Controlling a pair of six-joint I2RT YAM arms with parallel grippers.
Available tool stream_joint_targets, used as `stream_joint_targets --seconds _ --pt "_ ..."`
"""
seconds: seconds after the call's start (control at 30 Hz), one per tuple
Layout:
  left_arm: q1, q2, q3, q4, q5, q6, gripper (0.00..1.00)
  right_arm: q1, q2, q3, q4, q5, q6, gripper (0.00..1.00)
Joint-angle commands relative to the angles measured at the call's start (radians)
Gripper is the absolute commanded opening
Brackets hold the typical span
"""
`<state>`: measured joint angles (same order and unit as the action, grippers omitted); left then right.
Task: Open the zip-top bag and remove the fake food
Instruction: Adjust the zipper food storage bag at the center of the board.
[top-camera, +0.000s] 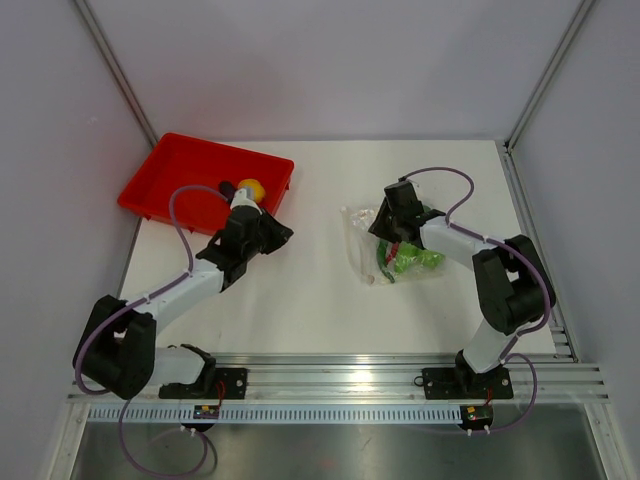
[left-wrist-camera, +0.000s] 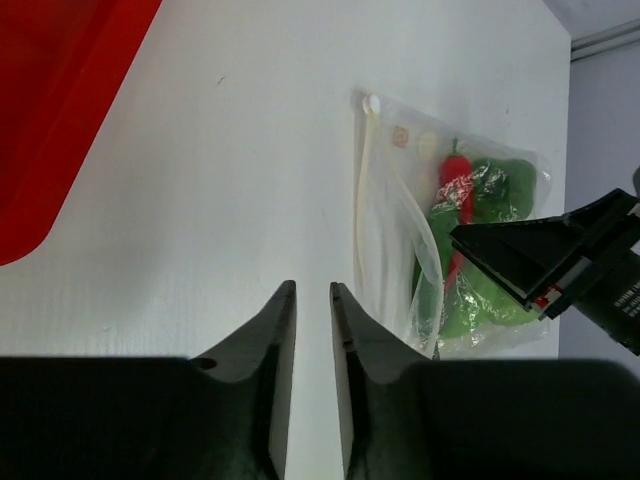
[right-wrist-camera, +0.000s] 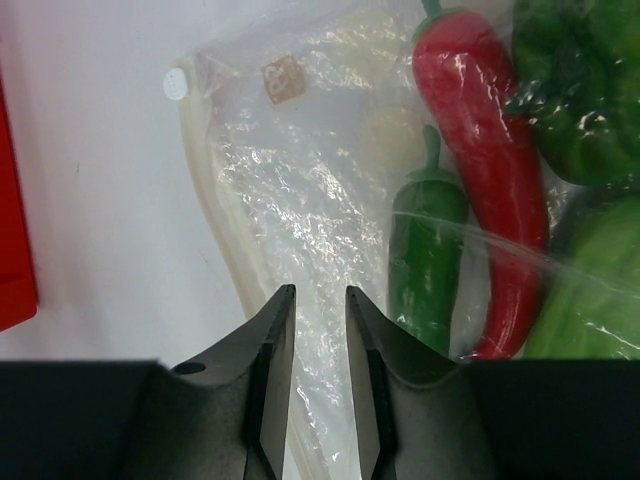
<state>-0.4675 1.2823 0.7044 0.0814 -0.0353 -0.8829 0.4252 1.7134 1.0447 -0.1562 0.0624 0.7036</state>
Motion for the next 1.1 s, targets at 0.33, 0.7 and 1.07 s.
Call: stream_joint_targets --seconds 0.33,0.7,1.07 --pt "0.001 0.083 0.037 0.104 -0.038 -0.022 0.0 -0.006 -0.04 -0.002 0.009 0.011 -0.004 0.39" --pt "0.001 0.161 0.047 0.211 0.1 0.009 0.0 -0.006 -0.038 -0.005 0.012 0.008 0.004 0.4" --pt "0.004 0.342 0.101 0.331 0.259 0.006 0.0 -0.006 -0.026 -0.012 0.027 -0.027 0.017 0.4"
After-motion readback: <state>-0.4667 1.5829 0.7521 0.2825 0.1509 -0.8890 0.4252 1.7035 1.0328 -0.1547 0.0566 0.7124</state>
